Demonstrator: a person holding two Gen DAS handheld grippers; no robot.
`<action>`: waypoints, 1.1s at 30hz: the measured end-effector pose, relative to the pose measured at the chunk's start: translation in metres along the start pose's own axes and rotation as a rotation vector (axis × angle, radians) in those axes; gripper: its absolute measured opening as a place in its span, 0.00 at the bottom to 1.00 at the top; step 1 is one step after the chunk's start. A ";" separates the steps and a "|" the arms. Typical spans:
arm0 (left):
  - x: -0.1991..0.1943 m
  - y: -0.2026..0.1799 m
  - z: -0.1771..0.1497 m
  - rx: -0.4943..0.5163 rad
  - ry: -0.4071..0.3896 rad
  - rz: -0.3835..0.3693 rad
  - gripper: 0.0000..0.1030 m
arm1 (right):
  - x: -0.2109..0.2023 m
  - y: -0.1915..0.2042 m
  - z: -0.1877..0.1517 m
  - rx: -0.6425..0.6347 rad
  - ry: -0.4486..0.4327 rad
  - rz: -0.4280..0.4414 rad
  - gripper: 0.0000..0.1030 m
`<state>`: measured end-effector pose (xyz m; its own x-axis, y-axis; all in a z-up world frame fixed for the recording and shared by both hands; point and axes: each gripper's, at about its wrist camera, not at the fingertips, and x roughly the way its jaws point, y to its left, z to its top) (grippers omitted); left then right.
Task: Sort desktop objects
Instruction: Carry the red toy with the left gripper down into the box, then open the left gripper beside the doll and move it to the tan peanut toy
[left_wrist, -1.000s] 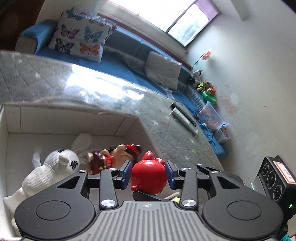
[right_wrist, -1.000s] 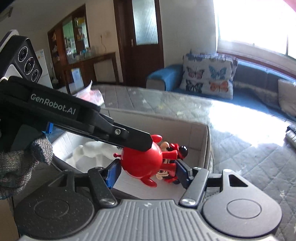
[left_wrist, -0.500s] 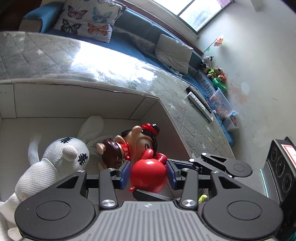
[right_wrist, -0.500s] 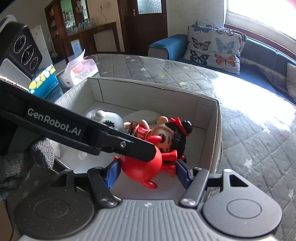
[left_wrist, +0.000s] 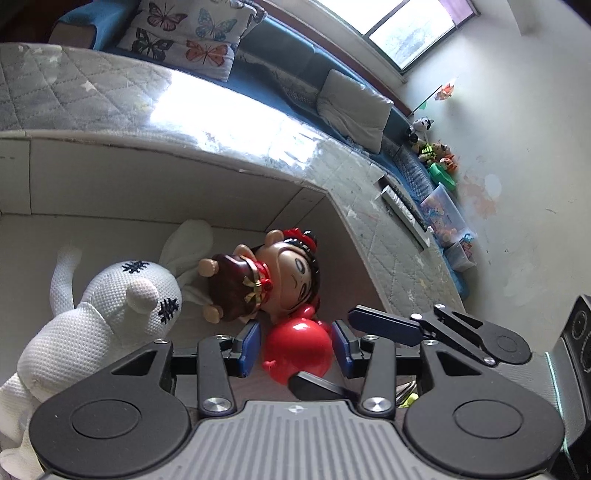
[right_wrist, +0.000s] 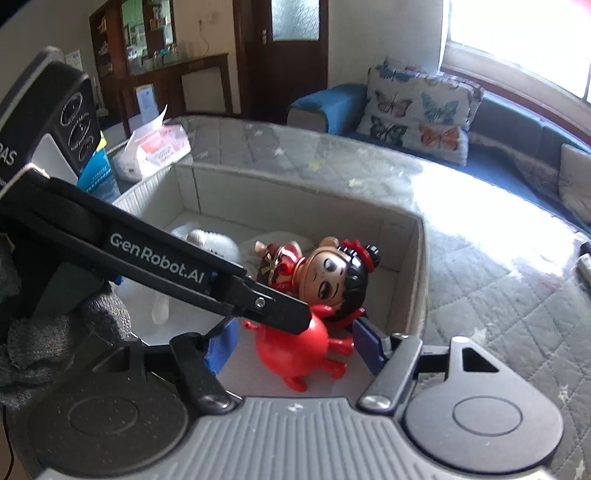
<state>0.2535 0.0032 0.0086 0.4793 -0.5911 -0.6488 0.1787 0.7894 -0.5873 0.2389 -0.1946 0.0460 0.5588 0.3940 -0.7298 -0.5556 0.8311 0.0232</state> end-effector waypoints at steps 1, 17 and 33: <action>-0.002 -0.001 0.000 0.003 -0.006 -0.001 0.43 | -0.004 -0.001 -0.001 0.004 -0.013 -0.001 0.68; -0.060 -0.043 -0.034 0.113 -0.136 0.007 0.43 | -0.088 0.026 -0.054 -0.040 -0.189 -0.020 0.75; -0.066 -0.053 -0.099 0.130 -0.108 -0.012 0.43 | -0.088 0.037 -0.121 0.013 -0.087 -0.018 0.68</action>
<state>0.1272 -0.0162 0.0343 0.5645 -0.5851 -0.5822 0.2915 0.8012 -0.5226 0.0948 -0.2460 0.0283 0.6202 0.4114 -0.6679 -0.5373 0.8431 0.0204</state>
